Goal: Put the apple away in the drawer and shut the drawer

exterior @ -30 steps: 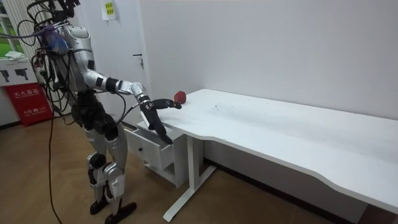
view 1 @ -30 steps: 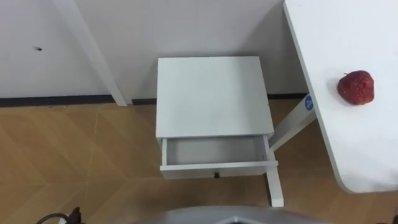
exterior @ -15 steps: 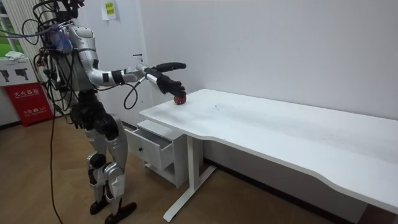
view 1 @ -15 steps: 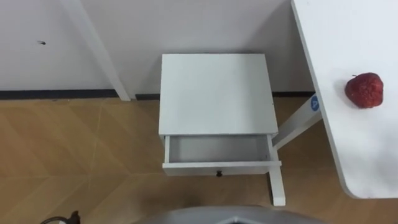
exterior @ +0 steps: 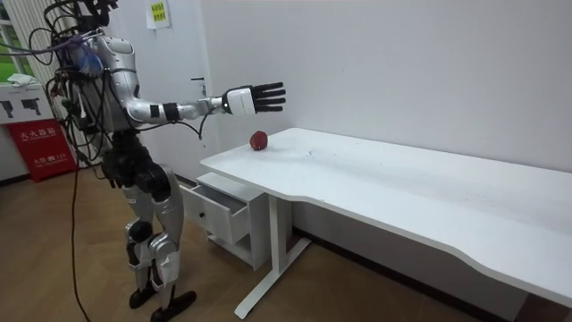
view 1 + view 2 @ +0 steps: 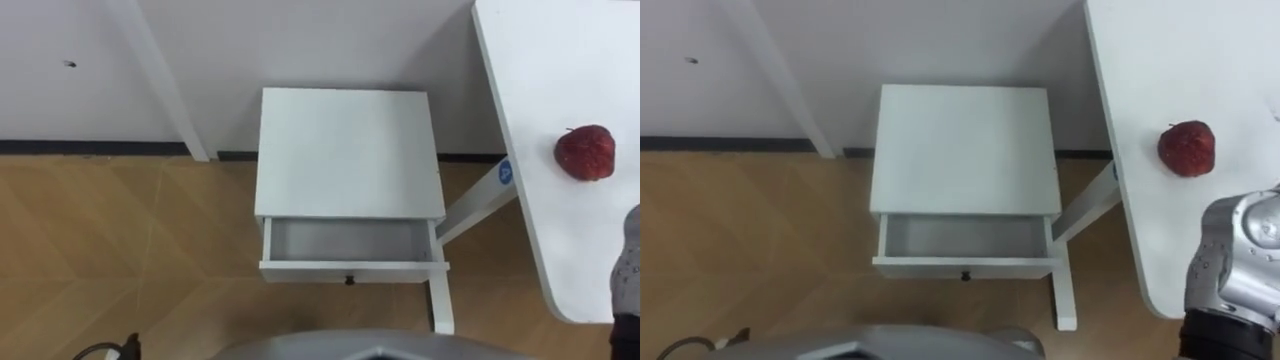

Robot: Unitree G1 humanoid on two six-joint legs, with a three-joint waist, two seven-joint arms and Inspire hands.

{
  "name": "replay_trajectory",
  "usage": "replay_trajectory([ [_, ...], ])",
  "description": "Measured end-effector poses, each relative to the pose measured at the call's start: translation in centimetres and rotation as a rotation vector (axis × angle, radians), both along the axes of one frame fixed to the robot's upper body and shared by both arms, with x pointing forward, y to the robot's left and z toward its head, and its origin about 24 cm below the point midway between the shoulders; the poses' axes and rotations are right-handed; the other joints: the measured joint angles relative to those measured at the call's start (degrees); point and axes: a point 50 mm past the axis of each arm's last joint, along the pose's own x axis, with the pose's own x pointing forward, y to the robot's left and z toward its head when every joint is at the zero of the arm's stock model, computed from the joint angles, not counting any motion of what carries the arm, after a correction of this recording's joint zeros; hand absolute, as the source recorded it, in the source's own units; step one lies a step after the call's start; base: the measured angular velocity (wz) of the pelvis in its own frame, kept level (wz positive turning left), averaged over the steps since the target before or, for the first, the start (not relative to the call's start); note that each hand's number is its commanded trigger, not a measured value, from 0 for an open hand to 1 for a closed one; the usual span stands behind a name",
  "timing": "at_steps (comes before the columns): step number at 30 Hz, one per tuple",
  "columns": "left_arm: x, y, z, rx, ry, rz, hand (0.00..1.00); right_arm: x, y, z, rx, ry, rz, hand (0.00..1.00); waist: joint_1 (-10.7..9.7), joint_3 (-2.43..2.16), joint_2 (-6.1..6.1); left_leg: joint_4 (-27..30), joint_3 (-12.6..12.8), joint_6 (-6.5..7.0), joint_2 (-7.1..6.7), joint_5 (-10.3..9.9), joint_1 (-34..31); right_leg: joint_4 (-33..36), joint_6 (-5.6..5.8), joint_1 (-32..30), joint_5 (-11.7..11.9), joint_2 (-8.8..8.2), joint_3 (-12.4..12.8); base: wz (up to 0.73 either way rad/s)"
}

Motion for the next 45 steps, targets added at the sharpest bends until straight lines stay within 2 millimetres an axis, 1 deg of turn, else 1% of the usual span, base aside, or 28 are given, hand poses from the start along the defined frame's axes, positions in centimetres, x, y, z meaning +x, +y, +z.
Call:
replay_trajectory([
  [4,-0.4,0.0,0.0,-0.001,0.014,0.004,0.00,0.7,0.8,-0.8,0.006,0.056,0.114,0.00,0.31,-0.08,-0.24,0.11,-0.09,-0.01,0.01,0.01,0.05,-0.01,0.00,0.00,0.00,0.01,-0.15,0.00],
  [8,-0.4,0.0,0.0,-0.002,0.010,0.003,0.00,1.2,1.4,-1.2,-0.004,0.088,0.211,0.00,0.48,-0.23,-0.60,0.19,0.06,-0.01,0.00,0.01,0.37,0.02,0.00,0.27,0.00,-0.06,-0.17,0.00],
  [13,-0.2,0.1,0.1,-0.002,0.005,0.000,0.00,1.7,2.1,-1.5,-0.076,0.146,0.309,0.00,0.59,-0.32,-0.95,0.20,-0.02,-0.01,0.02,0.01,0.82,-0.02,0.00,0.82,0.00,-0.09,-0.08,0.00],
  [15,-0.3,0.1,0.1,-0.001,0.005,0.001,0.00,1.7,2.1,-2.5,-0.086,0.206,0.335,0.00,0.91,-0.43,-1.12,0.19,-0.07,-0.01,0.03,0.01,0.86,-0.02,0.00,0.84,0.00,-0.17,-0.04,0.00],
  [18,-0.4,0.1,0.1,0.000,0.007,0.002,0.00,1.6,2.1,-3.2,-0.077,0.247,0.370,0.00,1.19,-0.40,-0.97,0.20,-0.06,-0.01,0.03,0.01,0.85,-0.02,0.00,0.83,0.00,-0.28,-0.10,0.00],
  [21,-0.4,0.1,0.1,0.000,0.008,0.002,0.00,1.7,2.2,-3.3,-0.098,0.265,0.406,0.00,1.06,-0.39,-0.75,0.17,-0.07,-0.03,0.06,0.02,0.84,-0.02,0.00,0.95,0.00,-0.28,-0.06,0.00],
  [25,-0.7,0.1,0.1,0.000,0.015,0.005,0.00,1.8,2.4,-3.4,-0.106,0.275,0.445,0.00,0.84,-0.45,-0.89,0.13,-0.06,-0.14,0.08,0.08,0.83,-0.01,0.00,0.99,0.00,-0.14,-0.09,0.00],
  [28,-1.2,0.1,0.1,-0.001,0.026,0.009,0.00,1.4,2.4,-3.8,-0.104,0.297,0.466,0.00,0.83,-0.53,-1.04,0.28,-0.05,-0.14,0.07,0.09,0.84,0.00,0.00,1.10,0.00,-0.12,-0.14,0.00],
  [33,-2.0,0.1,0.1,-0.003,0.048,0.015,0.00,0.8,2.2,-5.2,-0.070,0.369,0.484,0.00,0.59,-0.53,-1.02,0.30,-0.01,-0.14,0.02,0.09,0.85,0.00,0.00,1.11,0.01,-0.11,-0.21,0.00],
  [36,-2.1,0.0,0.0,-0.005,0.050,0.016,0.00,0.4,2.1,-6.2,-0.068,0.425,0.492,0.00,0.54,-0.51,-0.95,0.30,-0.01,-0.14,0.03,0.09,0.84,-0.02,0.00,1.09,0.00,-0.02,-0.06,0.00],
  [43,-2.0,0.0,0.0,-0.020,0.050,0.018,0.00,0.1,2.0,-6.6,-0.062,0.449,0.496,0.00,0.50,-0.55,-0.76,0.23,0.01,-0.17,0.06,0.11,0.78,-0.02,0.00,0.98,0.00,0.02,0.03,0.00],
  [45,-2.1,0.0,0.0,-0.019,0.051,0.021,0.00,-0.1,1.9,-7.1,-0.059,0.468,0.490,0.00,0.52,-0.66,-0.81,0.44,0.02,-0.17,0.06,0.11,0.84,-0.03,0.00,1.00,0.01,0.00,-0.02,0.00],
])
